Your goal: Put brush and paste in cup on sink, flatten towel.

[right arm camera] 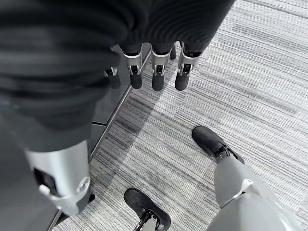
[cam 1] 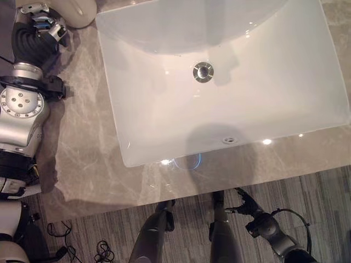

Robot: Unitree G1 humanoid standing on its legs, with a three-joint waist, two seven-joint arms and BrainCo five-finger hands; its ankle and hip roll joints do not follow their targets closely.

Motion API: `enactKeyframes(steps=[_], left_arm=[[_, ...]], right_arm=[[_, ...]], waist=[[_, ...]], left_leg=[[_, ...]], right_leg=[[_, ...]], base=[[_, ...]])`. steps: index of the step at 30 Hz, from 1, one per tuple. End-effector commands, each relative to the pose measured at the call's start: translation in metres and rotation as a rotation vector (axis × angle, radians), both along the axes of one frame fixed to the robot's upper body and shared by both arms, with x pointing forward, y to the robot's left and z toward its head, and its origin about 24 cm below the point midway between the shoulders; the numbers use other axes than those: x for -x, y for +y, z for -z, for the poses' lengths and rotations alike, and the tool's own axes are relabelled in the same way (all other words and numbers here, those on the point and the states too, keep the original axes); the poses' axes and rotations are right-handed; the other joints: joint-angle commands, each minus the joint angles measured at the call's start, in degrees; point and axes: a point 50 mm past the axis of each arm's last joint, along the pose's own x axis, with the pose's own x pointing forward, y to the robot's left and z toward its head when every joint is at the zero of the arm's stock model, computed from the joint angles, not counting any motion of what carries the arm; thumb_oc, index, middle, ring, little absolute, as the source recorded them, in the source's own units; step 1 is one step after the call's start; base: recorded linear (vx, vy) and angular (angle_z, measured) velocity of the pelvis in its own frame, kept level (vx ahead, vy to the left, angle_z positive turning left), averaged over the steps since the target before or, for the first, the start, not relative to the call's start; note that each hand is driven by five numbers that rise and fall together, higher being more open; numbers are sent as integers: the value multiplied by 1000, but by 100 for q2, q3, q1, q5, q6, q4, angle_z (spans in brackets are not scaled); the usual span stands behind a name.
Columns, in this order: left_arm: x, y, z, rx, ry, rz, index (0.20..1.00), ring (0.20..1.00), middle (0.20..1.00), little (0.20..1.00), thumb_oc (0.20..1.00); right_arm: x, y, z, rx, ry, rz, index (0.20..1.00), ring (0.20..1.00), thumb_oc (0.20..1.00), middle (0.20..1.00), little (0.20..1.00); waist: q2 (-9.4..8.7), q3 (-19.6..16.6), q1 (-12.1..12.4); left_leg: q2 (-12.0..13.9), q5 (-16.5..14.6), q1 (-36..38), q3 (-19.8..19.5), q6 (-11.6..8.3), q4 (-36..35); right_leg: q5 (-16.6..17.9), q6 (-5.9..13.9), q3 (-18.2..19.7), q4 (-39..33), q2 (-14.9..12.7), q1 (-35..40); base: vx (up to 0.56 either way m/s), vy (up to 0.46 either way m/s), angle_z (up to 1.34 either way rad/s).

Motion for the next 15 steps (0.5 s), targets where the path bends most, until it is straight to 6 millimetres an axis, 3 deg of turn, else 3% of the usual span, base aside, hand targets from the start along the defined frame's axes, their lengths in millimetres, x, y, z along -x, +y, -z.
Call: enactKeyframes(steps=[1, 2, 3, 5, 9, 12, 14, 15], left_arm=[[-9, 9, 15, -11, 77, -60, 200, 200, 200, 200, 200], [-11, 7, 13, -6, 72, -57, 200, 200, 200, 200, 200], [-13, 4, 12, -3, 70, -55, 200, 200, 200, 200, 200], [-15, 2, 10, -2, 66, -55, 200, 200, 200, 200, 200], [-20, -2, 6, 10, 59, -56, 200, 200, 200, 200, 200], [-27, -7, 5, 16, 71, -55, 200, 200, 200, 200, 200], [-30, -11, 2, 11, 69, -57, 200, 200, 200, 200, 200], [-31, -12, 1, 14, 69, -57, 200, 200, 200, 200, 200]], right_arm=[[-9, -8, -11, -2, -63, 19, 1000, 1000, 1000, 1000, 1000], [-9, -8, -11, -5, -62, 18, 1000, 1000, 1000, 1000, 1000], [-9, -7, -11, -8, -63, 16, 1000, 1000, 1000, 1000, 1000], [-9, -6, -12, -12, -66, 13, 1000, 1000, 1000, 1000, 1000], [-10, -3, -12, -20, -70, 7, 1000, 1000, 1000, 1000, 1000], [-12, -2, -12, -24, -75, 5, 1000, 1000, 1000, 1000, 1000], [-13, -1, -13, -28, -81, 7, 1000, 1000, 1000, 1000, 1000], [-13, -1, -13, -30, -82, 5, 1000, 1000, 1000, 1000, 1000]], waist=[[115, 26, -91], [125, 48, -103], [106, 4, -120], [110, 30, -124], [104, 15, -158], [95, 17, -191], [96, 3, -229], [108, 37, -230]], left_leg=[[-51, -206, -243, -615, -437, 333], [-13, -54, -319, -556, -405, 374], [-42, -219, -273, -604, -437, 356], [-8, -32, -349, -546, -407, 348], [3, 20, -373, -545, -417, 280], [-4, 25, -389, -536, -407, 261], [-39, -134, -325, -576, -435, 227], [-7, 39, -389, -518, -400, 233]], right_leg=[[323, 479, -54, -11, -40, 1645], [383, 476, -28, -11, -16, 1573], [298, 480, -47, -11, -31, 1606], [372, 480, -26, -11, -11, 1533], [347, 474, -17, -11, 0, 1478], [336, 476, -13, -11, 0, 1441], [258, 487, -35, -11, -31, 1476], [339, 489, -7, -11, -9, 1409]], base=[[0, 0, 0], [67, 16, -2], [-6, 18, -3], [-39, 3, -1], [-20, 1, 0], [19, 4, -2], [18, 11, -11], [-82, -1, -11]])
